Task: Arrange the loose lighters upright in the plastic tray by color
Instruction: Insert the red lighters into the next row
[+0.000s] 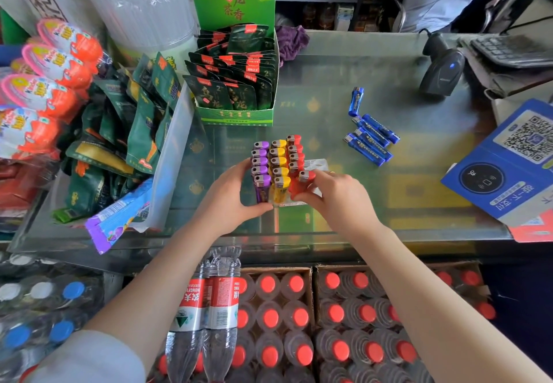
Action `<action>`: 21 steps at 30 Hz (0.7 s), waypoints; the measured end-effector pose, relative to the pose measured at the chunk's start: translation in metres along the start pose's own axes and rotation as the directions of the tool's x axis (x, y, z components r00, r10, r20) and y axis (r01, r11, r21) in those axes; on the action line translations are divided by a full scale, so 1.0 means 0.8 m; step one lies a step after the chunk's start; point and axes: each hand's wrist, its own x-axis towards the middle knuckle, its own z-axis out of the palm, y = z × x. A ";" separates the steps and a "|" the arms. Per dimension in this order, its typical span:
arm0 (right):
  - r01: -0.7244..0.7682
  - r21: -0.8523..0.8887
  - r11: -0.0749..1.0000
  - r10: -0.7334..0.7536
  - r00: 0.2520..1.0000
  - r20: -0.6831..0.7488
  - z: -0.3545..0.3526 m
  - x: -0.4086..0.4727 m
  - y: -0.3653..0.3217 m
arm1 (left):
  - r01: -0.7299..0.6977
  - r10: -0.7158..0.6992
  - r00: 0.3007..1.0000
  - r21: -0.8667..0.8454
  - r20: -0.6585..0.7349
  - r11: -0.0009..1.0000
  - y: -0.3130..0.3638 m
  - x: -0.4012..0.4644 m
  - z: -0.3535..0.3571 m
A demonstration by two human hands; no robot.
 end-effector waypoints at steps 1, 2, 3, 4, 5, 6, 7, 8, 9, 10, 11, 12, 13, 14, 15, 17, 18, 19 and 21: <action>0.003 0.024 1.000 -0.004 1.000 0.024 -0.001 0.001 -0.001 | 0.003 -0.003 1.000 -0.001 0.003 1.000 -0.001 0.001 0.000; 0.009 0.045 0.999 -0.011 0.999 0.042 -0.002 0.002 -0.002 | 0.004 -0.004 1.000 -0.001 0.007 1.000 -0.001 0.002 0.000; 0.007 0.058 0.998 -0.011 0.998 0.067 -0.002 0.003 -0.004 | 0.001 -0.001 1.000 0.002 0.010 1.000 -0.002 0.003 0.000; -0.011 0.062 0.998 0.005 0.996 0.093 -0.002 0.004 -0.005 | -0.005 0.005 1.000 0.005 0.013 1.000 -0.002 0.005 -0.001; -0.037 0.057 0.998 0.031 0.994 0.108 -0.001 0.004 -0.006 | -0.009 0.008 1.000 0.007 0.018 1.000 -0.002 0.006 -0.002; -0.068 0.042 0.997 0.063 0.991 0.114 0.000 0.003 -0.005 | -0.011 0.011 1.000 0.010 0.022 1.000 -0.002 0.007 -0.003; -0.098 0.023 0.995 0.095 0.989 0.113 0.001 0.002 -0.005 | -0.011 0.011 1.000 0.013 0.022 1.000 -0.002 0.008 -0.003; -0.126 0.010 0.992 0.124 0.986 0.108 0.002 0.001 -0.005 | -0.009 0.008 1.000 0.016 0.021 1.000 -0.001 0.008 -0.003; -0.144 0.006 0.990 0.142 0.985 0.095 0.004 -0.001 -0.006 | -0.003 0.003 1.000 0.019 0.019 1.000 0.000 0.008 -0.003; -0.157 0.005 0.988 0.156 0.984 0.082 0.007 -0.003 -0.006 | 0.002 -0.002 1.000 0.021 0.014 1.000 0.001 0.009 -0.002; -0.167 -0.002 0.986 0.167 0.983 0.071 0.009 -0.005 -0.007 | 0.008 -0.008 1.000 0.022 0.005 1.000 0.002 0.009 -0.001; -0.176 -0.017 0.984 0.177 0.982 0.061 0.010 -0.005 -0.007 | 0.015 -0.015 1.000 0.022 -0.004 1.000 0.003 0.010 0.000; -0.184 -0.030 0.982 0.185 0.981 0.049 0.011 -0.006 -0.007 | 0.026 -0.026 1.000 0.023 -0.011 0.999 0.005 0.011 0.001; -0.194 -0.035 0.980 0.195 0.980 0.040 0.011 -0.006 -0.005 | 0.036 -0.035 0.999 0.028 -0.013 0.999 0.006 0.013 0.001; -0.205 -0.034 0.978 0.206 0.978 0.042 0.009 -0.004 -0.001 | 0.043 -0.042 0.999 0.034 -0.012 0.998 0.007 0.014 0.003; -0.236 -0.004 0.972 0.235 0.968 0.083 0.000 -0.001 0.012 | 0.049 -0.049 0.999 0.048 -0.006 0.998 0.011 0.018 0.005; -0.248 0.042 0.968 0.243 0.965 0.099 -0.004 0.001 0.021 | 0.052 -0.052 0.999 0.052 -0.001 0.997 0.014 0.020 0.005; -0.252 0.094 0.963 0.245 0.966 0.082 -0.009 0.003 0.030 | 0.055 -0.055 0.998 0.055 0.004 0.997 0.015 0.022 0.006; -0.264 0.137 0.955 0.270 0.962 -0.027 -0.018 0.007 0.051 | 0.056 -0.057 0.998 0.057 0.016 0.997 0.018 0.027 0.005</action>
